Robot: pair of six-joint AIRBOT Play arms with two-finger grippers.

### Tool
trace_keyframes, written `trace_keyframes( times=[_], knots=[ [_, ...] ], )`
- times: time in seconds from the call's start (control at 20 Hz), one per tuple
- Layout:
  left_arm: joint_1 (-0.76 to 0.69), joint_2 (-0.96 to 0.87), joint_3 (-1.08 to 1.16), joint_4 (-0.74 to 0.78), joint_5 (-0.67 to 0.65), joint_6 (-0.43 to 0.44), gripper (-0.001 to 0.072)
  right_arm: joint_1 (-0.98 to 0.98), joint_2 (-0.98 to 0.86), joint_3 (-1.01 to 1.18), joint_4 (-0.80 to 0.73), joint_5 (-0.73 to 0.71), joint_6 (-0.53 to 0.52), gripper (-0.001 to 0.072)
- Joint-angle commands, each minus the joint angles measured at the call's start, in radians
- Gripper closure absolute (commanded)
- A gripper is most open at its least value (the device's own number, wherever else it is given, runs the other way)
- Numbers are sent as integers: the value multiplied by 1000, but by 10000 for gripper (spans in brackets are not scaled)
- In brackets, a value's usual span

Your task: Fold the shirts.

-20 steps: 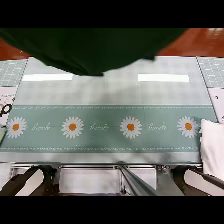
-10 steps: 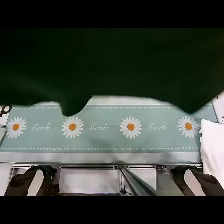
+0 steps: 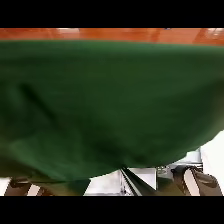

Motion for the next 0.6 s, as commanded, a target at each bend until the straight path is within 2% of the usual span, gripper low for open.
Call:
trace_keyframes(
  times=[0.0, 0.1, 0.3, 0.45, 0.55],
  knots=[
    [-7, -109, -220, 8, 123, -19, 688, 0, -87, -221, 74, -106, -96, 685],
    [-7, -235, -315, -66, 225, -13, 688, 0, -222, -289, 146, -172, -152, 685],
    [-8, -562, -369, -285, 484, 88, 688, 1, -563, -300, 262, -325, -238, 685],
    [-7, -803, -351, -319, 687, 87, 688, 42, -818, -272, 288, -510, -274, 685],
    [-7, -950, -311, -370, 726, 86, 688, 73, -976, -219, 315, -583, -266, 685]
  ],
)
